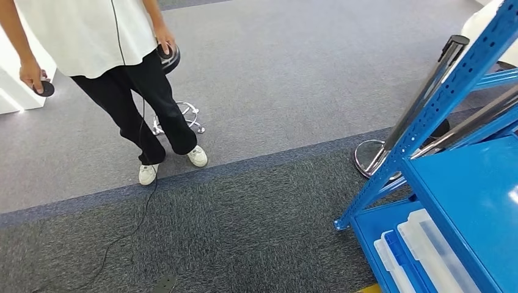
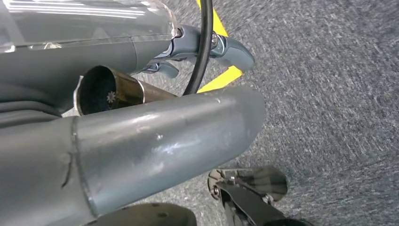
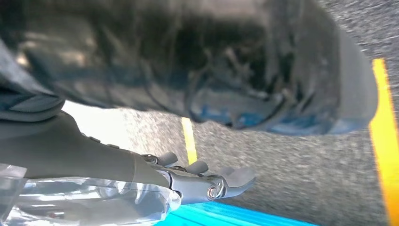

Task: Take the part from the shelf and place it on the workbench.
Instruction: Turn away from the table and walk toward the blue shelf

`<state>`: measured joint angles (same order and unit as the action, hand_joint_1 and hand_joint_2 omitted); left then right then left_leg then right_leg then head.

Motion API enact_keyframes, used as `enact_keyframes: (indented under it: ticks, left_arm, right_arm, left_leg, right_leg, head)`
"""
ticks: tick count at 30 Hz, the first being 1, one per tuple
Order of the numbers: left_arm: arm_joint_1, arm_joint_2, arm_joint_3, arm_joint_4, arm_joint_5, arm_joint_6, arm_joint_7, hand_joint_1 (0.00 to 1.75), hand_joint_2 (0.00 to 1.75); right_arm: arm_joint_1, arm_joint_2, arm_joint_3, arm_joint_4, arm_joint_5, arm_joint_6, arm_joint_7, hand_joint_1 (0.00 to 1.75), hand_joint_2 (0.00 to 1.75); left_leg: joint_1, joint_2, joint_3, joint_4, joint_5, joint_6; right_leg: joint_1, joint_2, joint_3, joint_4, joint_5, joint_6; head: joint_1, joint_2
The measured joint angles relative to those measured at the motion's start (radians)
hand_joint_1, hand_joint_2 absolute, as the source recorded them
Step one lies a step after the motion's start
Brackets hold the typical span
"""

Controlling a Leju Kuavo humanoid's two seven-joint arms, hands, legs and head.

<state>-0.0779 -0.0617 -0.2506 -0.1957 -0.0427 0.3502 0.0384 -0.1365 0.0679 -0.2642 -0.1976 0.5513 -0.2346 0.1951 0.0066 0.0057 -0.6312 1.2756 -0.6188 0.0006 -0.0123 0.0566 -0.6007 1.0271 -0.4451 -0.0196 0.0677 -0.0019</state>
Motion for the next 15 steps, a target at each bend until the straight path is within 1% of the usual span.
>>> enact_keyframes:
  ticks: [1,2,3,4,5,6,7,8,9,10,11,12,13,14,15]
  left_arm:
    - [-0.001,0.000,0.000,0.000,0.000,0.000,0.000,0.00,0.00]
    - [-0.002,0.001,0.000,0.000,-0.001,-0.001,0.000,0.00,0.00]
    - [-0.004,0.002,0.000,0.000,-0.001,-0.001,0.000,0.00,0.00]
    - [-0.005,0.003,0.000,0.000,-0.001,-0.002,0.000,0.00,0.00]
    - [-0.007,0.004,0.000,0.000,-0.002,-0.002,0.001,0.00,0.00]
    - [-0.009,0.004,0.000,0.000,-0.002,-0.002,0.001,0.00,0.00]
    - [-0.010,0.004,0.000,0.000,-0.002,-0.003,0.001,0.00,0.00]
    - [-0.012,0.003,0.000,0.000,-0.002,-0.003,0.002,0.00,0.00]
    - [-0.012,0.003,0.000,0.000,-0.002,-0.003,0.002,0.00,0.00]
    - [-0.013,0.003,0.000,0.000,-0.002,-0.003,0.001,0.00,0.00]
    - [-0.012,0.004,0.000,0.000,-0.002,-0.003,0.001,0.00,0.00]
    - [-0.010,0.004,0.000,0.000,-0.002,-0.004,0.001,0.00,0.00]
    - [-0.009,0.004,0.000,0.000,-0.002,-0.004,0.001,0.00,0.00]
    - [-0.009,0.004,0.000,0.000,-0.002,-0.005,0.001,0.00,0.00]
    - [-0.009,0.004,0.000,0.000,-0.002,-0.005,0.001,0.00,0.00]
  right_arm:
    - [0.001,0.000,-0.001,0.000,-0.001,0.000,0.000,0.00,0.00]
    - [0.002,0.001,-0.001,0.000,-0.002,0.000,-0.001,0.00,0.00]
    - [0.002,0.001,-0.002,0.000,-0.002,0.000,-0.001,0.00,0.00]
    - [0.001,0.002,-0.003,0.000,-0.003,-0.001,-0.002,0.00,0.00]
    - [0.002,0.002,-0.004,0.000,-0.004,-0.002,-0.003,0.00,0.00]
    - [0.004,0.002,-0.006,0.000,-0.004,-0.002,-0.003,0.00,0.00]
    - [0.007,0.002,-0.007,0.000,-0.004,-0.003,-0.004,0.00,0.00]
    - [0.010,0.001,-0.009,0.000,-0.004,-0.003,-0.004,0.00,0.00]
    - [0.012,0.001,-0.010,0.000,-0.005,-0.003,-0.004,0.00,0.00]
    - [0.013,0.001,-0.012,0.000,-0.005,-0.003,-0.004,0.00,0.00]
    - [0.012,0.002,-0.013,0.000,-0.005,-0.003,-0.004,0.00,0.00]
    - [0.011,0.002,-0.013,0.000,-0.005,-0.003,-0.005,0.00,0.00]
    - [0.010,0.002,-0.014,0.000,-0.005,-0.003,-0.005,0.00,0.00]
    - [0.011,0.002,-0.015,0.000,-0.005,-0.003,-0.005,0.00,0.00]
    - [0.012,0.001,-0.015,0.000,-0.005,-0.003,-0.006,0.00,0.00]
  left_leg:
    - [0.000,-0.008,0.025,-0.056,0.038,0.004]
    - [0.000,-0.033,0.056,-0.128,0.075,0.008]
    - [0.001,-0.062,0.084,-0.194,0.101,0.012]
    - [0.001,-0.086,0.102,-0.239,0.116,0.014]
    - [0.000,-0.101,0.108,-0.259,0.118,0.017]
    - [-0.002,-0.097,0.110,-0.263,0.119,0.020]
    - [-0.001,-0.084,0.111,-0.268,0.125,0.026]
    - [0.000,-0.069,0.113,-0.276,0.131,0.034]
    - [0.002,-0.053,0.116,-0.285,0.139,0.042]
    - [0.003,-0.036,0.115,-0.293,0.146,0.049]
    - [0.000,-0.019,0.114,-0.295,0.149,0.053]
    - [-0.003,-0.003,0.112,-0.295,0.150,0.055]
    - [-0.005,0.013,0.109,-0.294,0.149,0.055]
    - [-0.007,0.029,0.107,-0.292,0.148,0.055]
    - [-0.007,0.044,0.106,-0.290,0.147,0.055]
  right_leg:
    - [0.000,0.014,0.000,0.001,0.001,0.002]
    - [-0.001,0.028,0.000,0.002,0.003,0.004]
    - [-0.002,0.041,-0.003,0.004,0.005,0.008]
    - [-0.004,0.053,-0.006,0.005,0.007,0.014]
    - [-0.006,0.065,-0.010,0.004,0.011,0.021]
    - [-0.008,0.078,-0.013,0.002,0.015,0.029]
    - [-0.009,0.089,-0.016,-0.002,0.019,0.037]
    - [-0.008,0.081,-0.022,0.002,0.016,0.042]
    - [-0.006,0.058,-0.033,0.020,0.002,0.045]
    - [-0.003,0.026,-0.053,0.059,-0.024,0.047]
    - [-0.002,-0.010,-0.079,0.115,-0.059,0.048]
    - [-0.003,-0.032,-0.107,0.179,-0.093,0.050]
    - [-0.003,-0.043,-0.129,0.233,-0.115,0.053]
    - [-0.004,-0.048,-0.136,0.258,-0.120,0.055]
    - [-0.004,-0.052,-0.123,0.246,-0.108,0.056]
  head:
    - [0.000,0.000]
    - [0.000,0.000]
    - [0.000,0.000]
    - [0.000,0.000]
    - [0.000,0.000]
    - [0.000,0.000]
    - [0.000,0.000]
    - [0.001,0.000]
    - [0.003,0.000]
    - [0.005,0.000]
    - [0.006,0.000]
    - [0.008,0.000]
    - [0.008,0.000]
    - [0.008,0.000]
    - [0.008,0.000]
